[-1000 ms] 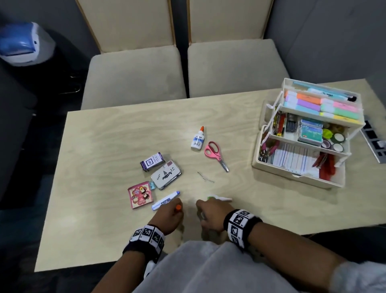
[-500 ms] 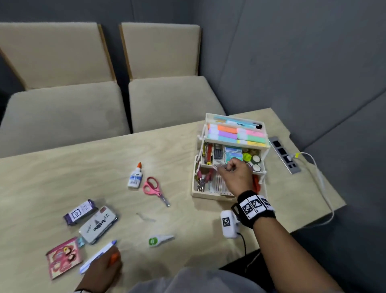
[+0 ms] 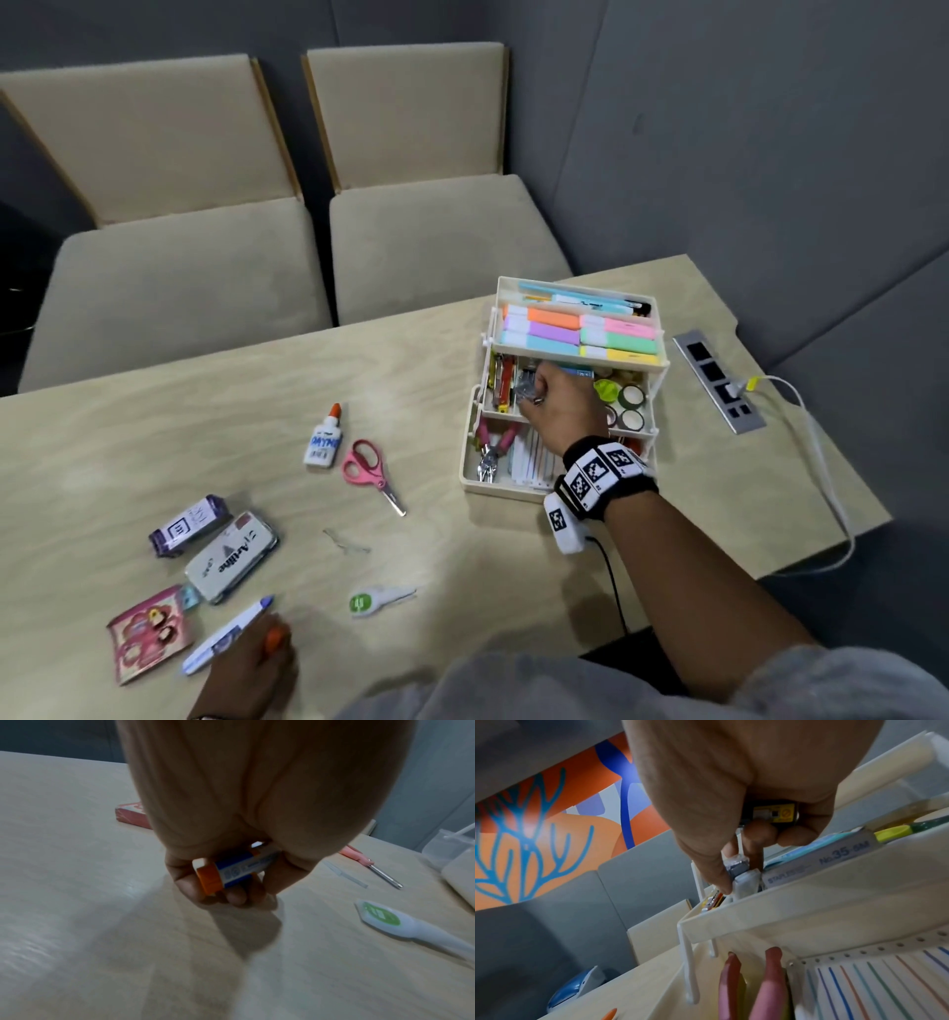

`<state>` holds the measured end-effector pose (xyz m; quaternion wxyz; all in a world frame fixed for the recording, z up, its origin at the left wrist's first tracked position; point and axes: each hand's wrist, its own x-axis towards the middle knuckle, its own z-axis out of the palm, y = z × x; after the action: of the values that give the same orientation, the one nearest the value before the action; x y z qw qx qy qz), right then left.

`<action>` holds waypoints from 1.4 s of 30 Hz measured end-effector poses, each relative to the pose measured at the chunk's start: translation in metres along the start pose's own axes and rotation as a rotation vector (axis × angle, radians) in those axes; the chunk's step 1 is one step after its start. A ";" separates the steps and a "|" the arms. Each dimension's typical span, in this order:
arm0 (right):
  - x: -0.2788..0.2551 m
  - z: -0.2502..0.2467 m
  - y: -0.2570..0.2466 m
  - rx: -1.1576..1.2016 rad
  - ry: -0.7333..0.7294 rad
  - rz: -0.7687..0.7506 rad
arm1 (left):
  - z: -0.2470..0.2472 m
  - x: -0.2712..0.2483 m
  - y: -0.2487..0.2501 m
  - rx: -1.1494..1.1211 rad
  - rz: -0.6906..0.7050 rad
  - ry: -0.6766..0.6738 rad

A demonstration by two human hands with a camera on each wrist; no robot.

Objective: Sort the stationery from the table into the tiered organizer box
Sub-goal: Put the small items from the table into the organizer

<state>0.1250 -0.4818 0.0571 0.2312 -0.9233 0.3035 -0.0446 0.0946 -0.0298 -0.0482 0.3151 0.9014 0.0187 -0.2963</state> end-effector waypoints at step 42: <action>0.014 0.008 -0.003 -0.289 -0.232 -0.210 | -0.010 0.005 -0.013 0.060 0.204 -0.007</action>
<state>0.1396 -0.4848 0.0507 0.1240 -0.9723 0.1802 0.0822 0.1012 -0.0143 -0.0521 0.3167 0.9066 -0.0828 -0.2662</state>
